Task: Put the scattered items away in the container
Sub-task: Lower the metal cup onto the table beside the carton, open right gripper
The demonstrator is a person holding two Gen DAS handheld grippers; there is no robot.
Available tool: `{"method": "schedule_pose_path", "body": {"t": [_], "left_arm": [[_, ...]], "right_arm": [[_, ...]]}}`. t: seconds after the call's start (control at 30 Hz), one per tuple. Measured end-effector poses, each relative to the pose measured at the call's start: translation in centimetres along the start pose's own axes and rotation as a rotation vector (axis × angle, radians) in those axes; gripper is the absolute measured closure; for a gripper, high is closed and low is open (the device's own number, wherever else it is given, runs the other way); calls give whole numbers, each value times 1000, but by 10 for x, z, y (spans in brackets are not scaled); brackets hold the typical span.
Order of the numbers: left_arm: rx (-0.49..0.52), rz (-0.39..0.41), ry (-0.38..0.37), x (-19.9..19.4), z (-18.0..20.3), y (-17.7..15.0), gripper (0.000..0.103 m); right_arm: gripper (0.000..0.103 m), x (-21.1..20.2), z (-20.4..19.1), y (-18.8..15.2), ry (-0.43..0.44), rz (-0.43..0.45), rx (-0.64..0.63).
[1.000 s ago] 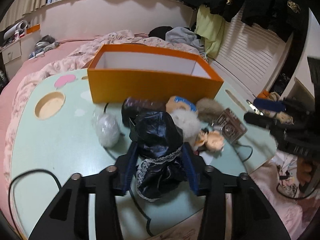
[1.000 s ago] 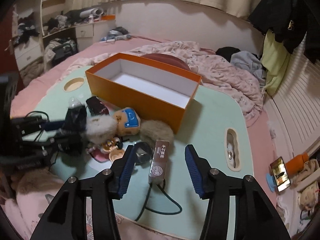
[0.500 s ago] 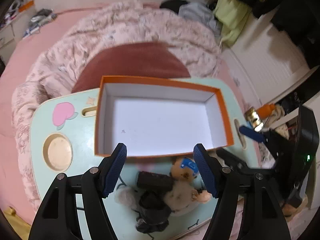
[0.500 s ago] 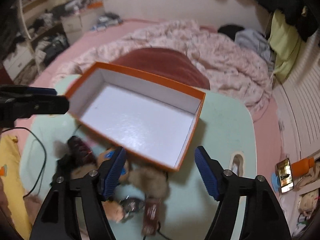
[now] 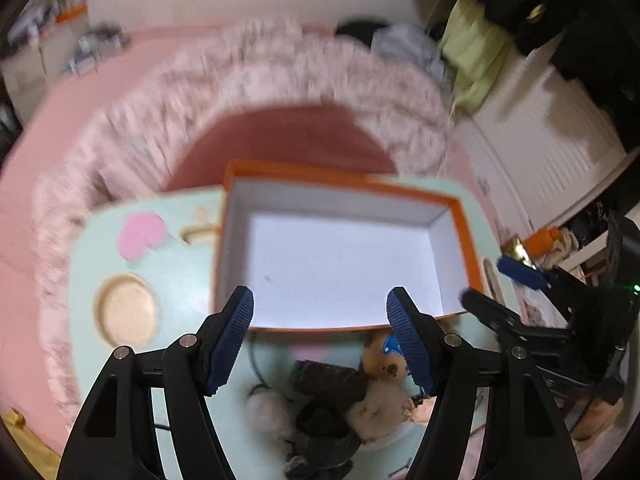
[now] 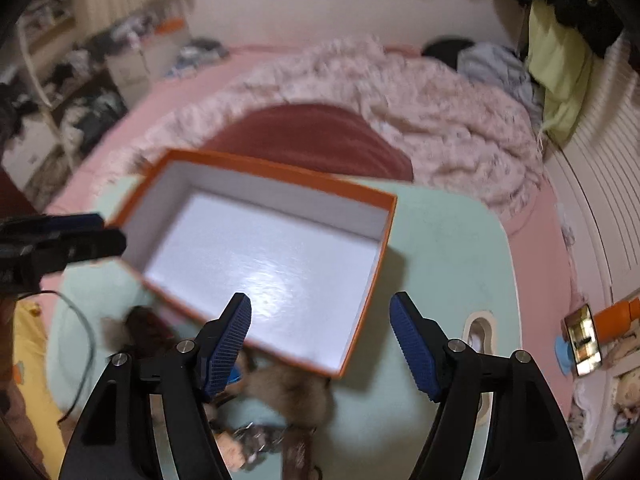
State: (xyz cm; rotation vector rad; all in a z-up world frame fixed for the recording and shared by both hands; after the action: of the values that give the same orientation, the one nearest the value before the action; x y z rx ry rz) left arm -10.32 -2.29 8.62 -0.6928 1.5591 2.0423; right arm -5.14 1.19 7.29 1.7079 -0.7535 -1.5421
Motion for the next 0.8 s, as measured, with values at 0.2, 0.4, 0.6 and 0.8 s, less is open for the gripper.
{"method": "schedule_pose_path", "body": {"t": [0.2, 0.4, 0.6, 0.8], "left_arm": [[68, 69, -55, -72, 9, -55, 33], [23, -1, -42, -75, 6, -155, 33], [53, -15, 41, -54, 7, -196, 33], [59, 39, 95, -43, -1, -196, 33]], "right_arm": [[17, -81, -22, -43, 67, 201, -32], [17, -86, -34, -123, 27, 137, -52], [17, -64, -33, -152, 6, 57, -37], [9, -48, -22, -170, -43, -16, -12]]}}
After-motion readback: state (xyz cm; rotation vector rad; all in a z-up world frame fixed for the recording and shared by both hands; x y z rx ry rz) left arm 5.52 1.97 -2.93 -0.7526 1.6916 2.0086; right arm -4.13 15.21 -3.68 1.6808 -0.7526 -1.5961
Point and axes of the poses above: each gripper's, at about its wrist camera, not at the fingertips, and x roughly the way its jaws point, z to its right, y to its top, the point moved 6 cm from there along x, roughly the way its jaws point, and after that the axes turned 15 degrees about z, right-handed, at the moved point
